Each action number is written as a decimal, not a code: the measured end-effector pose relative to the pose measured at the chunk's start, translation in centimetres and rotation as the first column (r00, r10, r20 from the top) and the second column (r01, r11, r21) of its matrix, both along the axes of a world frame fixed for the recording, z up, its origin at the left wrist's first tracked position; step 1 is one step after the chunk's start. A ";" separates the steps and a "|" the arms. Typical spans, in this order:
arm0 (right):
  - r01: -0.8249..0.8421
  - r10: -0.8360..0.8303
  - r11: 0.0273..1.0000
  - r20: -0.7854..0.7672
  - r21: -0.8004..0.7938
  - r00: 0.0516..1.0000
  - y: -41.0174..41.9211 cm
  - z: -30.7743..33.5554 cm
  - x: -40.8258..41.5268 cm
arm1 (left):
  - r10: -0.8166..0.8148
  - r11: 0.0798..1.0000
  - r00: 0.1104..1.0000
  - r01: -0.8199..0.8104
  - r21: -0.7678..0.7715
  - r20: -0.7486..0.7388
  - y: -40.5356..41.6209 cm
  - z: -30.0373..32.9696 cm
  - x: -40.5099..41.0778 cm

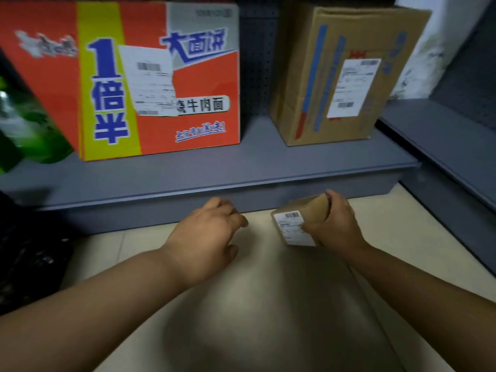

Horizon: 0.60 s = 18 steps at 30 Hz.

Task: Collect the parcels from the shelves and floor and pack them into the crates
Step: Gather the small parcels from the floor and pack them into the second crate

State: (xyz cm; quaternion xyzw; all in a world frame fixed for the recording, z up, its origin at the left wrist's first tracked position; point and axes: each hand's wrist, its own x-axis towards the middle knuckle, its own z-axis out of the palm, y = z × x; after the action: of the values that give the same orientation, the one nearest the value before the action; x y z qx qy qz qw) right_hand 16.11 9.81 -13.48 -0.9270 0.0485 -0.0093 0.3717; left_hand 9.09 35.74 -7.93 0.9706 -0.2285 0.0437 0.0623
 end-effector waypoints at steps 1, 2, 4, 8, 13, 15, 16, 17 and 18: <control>-0.016 0.017 0.998 -0.023 0.063 1.000 1.7 0.4 -0.7 | 0.030 0.999 1.000 -0.030 0.012 0.001 1.4 0.0 -0.8; -0.034 0.040 0.992 -0.042 0.120 0.998 3.3 0.9 -1.3 | 0.060 0.998 0.998 -0.060 0.024 0.001 2.8 0.0 -1.7; -0.066 0.088 0.967 -0.079 0.245 0.993 6.5 2.1 -2.7 | 0.116 0.993 0.993 -0.116 0.035 -0.002 5.5 0.1 -3.4; -0.072 0.193 0.865 -0.196 0.497 0.961 12.3 5.1 -5.3 | 0.193 0.981 0.981 -0.193 0.018 -0.006 10.2 1.1 -6.5; -0.094 0.322 0.765 -0.252 0.637 0.913 18.5 8.7 -8.8 | 0.221 0.975 0.974 -0.220 -0.016 0.042 14.9 4.0 -9.9; -0.135 0.385 0.743 -0.253 0.656 0.888 20.8 10.0 -10.1 | 0.219 0.976 0.973 -0.218 -0.022 0.068 16.6 5.2 -11.2; -0.150 0.411 0.730 -0.253 0.667 0.876 21.8 10.6 -10.7 | 0.219 0.976 0.972 -0.217 -0.023 0.081 17.5 5.9 -11.9; -0.159 0.427 0.717 -0.248 0.679 0.869 22.9 11.3 -11.2 | 0.220 0.975 0.971 -0.219 -0.025 0.094 18.3 6.5 -12.6; -0.165 0.439 0.705 -0.242 0.690 0.865 24.0 12.0 -11.7 | 0.225 0.974 0.969 -0.223 -0.030 0.108 19.2 7.1 -13.3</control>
State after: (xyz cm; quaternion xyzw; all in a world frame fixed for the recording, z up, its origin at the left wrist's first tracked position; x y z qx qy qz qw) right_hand 4.37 33.76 -1.51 -0.7172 -0.0347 0.2544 0.6478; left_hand -4.19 54.90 -0.86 0.9856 -0.1203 0.1061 0.0529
